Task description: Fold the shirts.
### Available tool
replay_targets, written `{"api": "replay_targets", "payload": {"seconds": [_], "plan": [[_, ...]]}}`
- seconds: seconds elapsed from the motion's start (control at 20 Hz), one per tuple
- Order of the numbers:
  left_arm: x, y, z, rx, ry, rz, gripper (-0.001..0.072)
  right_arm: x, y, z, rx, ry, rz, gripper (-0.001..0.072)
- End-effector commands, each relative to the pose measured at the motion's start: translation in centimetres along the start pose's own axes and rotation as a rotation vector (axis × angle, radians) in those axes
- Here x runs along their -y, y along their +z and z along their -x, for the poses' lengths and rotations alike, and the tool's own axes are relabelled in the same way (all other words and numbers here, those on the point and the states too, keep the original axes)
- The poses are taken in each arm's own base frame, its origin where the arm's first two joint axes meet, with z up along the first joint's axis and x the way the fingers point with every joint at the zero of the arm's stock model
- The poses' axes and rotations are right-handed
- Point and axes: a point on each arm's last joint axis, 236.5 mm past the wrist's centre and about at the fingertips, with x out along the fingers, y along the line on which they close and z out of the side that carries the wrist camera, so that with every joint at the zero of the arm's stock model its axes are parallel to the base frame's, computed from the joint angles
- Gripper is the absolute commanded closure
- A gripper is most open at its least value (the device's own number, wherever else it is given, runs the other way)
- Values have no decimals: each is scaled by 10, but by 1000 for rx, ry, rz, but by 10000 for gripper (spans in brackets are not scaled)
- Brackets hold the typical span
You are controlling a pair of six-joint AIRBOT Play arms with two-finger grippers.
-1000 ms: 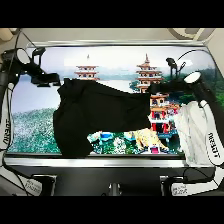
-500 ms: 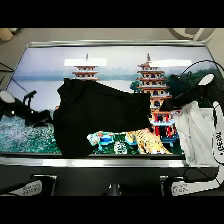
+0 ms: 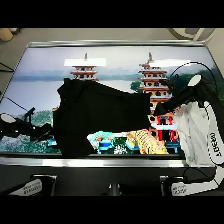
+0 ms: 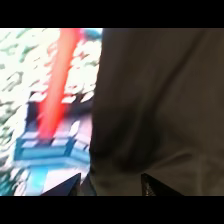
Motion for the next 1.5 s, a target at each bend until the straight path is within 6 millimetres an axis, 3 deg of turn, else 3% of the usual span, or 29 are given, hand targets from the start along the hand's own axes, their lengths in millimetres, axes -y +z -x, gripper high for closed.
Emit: {"api": "replay_targets", "payload": {"seconds": [0.0, 0.1, 0.2, 0.25, 0.35, 0.7, 0.85, 0.9, 0.95, 1.0, 1.05, 1.1, 1.2, 1.25, 1.3, 1.35, 1.4, 1.45], "plan": [[-5, 2, -8, 1, -5, 6, 215, 3, -6, -2, -37, -29, 17, 202], [-5, 0, -12, -15, -4, 7, 231, 8, -10, -2, -54, -47, 14, 200], [-3, 2, -16, -12, -9, 11, 427, 10, -18, -7, -78, -50, 1, 141], [-1, 6, -16, 4, -14, 13, 587, 9, -24, -12, -94, -40, -6, 140], [4, 10, -15, 20, -33, 20, 688, 7, -36, -28, -117, -16, -48, 140], [8, 10, -9, 36, -37, -8, 688, -5, -31, -68, -28, 80, -152, 156], [19, 15, -3, 70, -69, -30, 687, -17, -22, -81, -10, 160, -194, 167], [22, 16, -1, 78, -78, -29, 687, -18, -22, -85, -24, 164, -210, 190], [24, 18, 1, 81, -83, -31, 687, -18, -21, -90, -26, 159, -206, 267], [25, 20, 4, 85, -84, -37, 687, -17, -17, -93, -19, 145, -198, 421], [28, 23, 9, 88, -87, -47, 687, -17, -12, -93, -1, 136, -204, 677], [33, 28, 17, 97, -90, -65, 688, -16, -7, -87, 12, 128, -205, 694], [53, 53, 57, 202, -87, -142, 689, -16, 11, -53, 60, 70, -97, 695], [72, 71, 96, 311, -82, -205, 690, -19, 28, -18, 116, 9, -18, 696], [97, 87, 147, 450, -76, -273, 690, -24, 47, 26, 193, -80, 65, 696], [126, 95, 205, 603, -72, -340, 689, -31, 68, 86, 306, -209, 146, 696], [161, 94, 275, 782, -76, -402, 689, -47, 86, 162, 451, -370, 231, 695], [201, 76, 357, 999, -89, -471, 689, -71, 94, 242, 609, -538, 304, 695]]}}
